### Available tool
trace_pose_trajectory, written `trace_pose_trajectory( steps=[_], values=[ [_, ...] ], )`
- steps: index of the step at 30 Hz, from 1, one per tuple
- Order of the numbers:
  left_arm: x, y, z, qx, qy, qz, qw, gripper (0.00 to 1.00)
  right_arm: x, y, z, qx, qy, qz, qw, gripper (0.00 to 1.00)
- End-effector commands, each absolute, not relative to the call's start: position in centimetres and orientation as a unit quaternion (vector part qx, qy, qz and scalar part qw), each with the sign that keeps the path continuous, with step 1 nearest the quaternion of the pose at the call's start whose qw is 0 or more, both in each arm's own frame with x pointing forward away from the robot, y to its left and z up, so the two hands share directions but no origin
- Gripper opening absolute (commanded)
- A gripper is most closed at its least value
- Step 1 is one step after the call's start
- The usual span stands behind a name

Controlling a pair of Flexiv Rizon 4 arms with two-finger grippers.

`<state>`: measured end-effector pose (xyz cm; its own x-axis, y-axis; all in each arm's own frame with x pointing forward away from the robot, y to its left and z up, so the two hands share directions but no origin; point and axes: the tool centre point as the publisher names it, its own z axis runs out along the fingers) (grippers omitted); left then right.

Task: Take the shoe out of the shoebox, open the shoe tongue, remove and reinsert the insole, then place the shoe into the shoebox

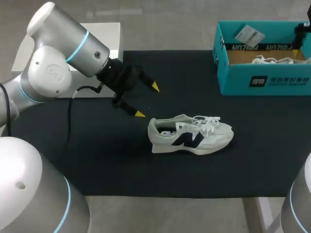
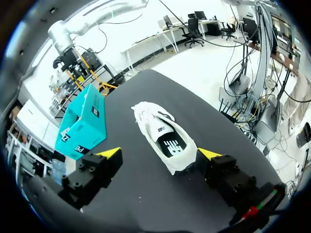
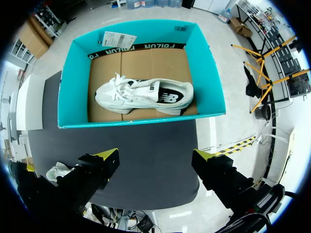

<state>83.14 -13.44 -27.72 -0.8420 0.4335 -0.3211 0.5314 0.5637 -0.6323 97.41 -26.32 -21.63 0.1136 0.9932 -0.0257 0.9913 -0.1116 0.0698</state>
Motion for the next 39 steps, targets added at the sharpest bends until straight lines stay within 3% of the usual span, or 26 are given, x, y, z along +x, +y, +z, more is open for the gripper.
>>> trace_pose_trajectory(
  steps=[1,7,20,29,39],
  values=[
    [83.7,-12.0,-26.9,0.193,0.901,-0.386,-0.038,1.00,97.3,-26.3,-21.6,0.746,0.665,0.015,0.035,1.00],
    [82.9,-10.2,-27.6,0.167,0.911,-0.349,-0.140,1.00,97.3,-26.3,-21.6,0.746,0.665,0.015,0.035,1.00],
    [83.0,-9.8,-27.9,0.149,0.916,-0.350,-0.127,1.00,97.3,-26.3,-21.6,0.746,0.665,0.015,0.035,1.00],
    [83.4,-8.1,-29.0,0.034,0.893,-0.446,-0.040,1.00,97.3,-26.3,-21.6,0.746,0.665,0.015,0.035,1.00],
    [83.1,-8.1,-28.3,0.023,0.887,-0.459,-0.053,1.00,97.3,-26.3,-21.6,0.746,0.665,0.015,0.035,1.00]
  ],
)
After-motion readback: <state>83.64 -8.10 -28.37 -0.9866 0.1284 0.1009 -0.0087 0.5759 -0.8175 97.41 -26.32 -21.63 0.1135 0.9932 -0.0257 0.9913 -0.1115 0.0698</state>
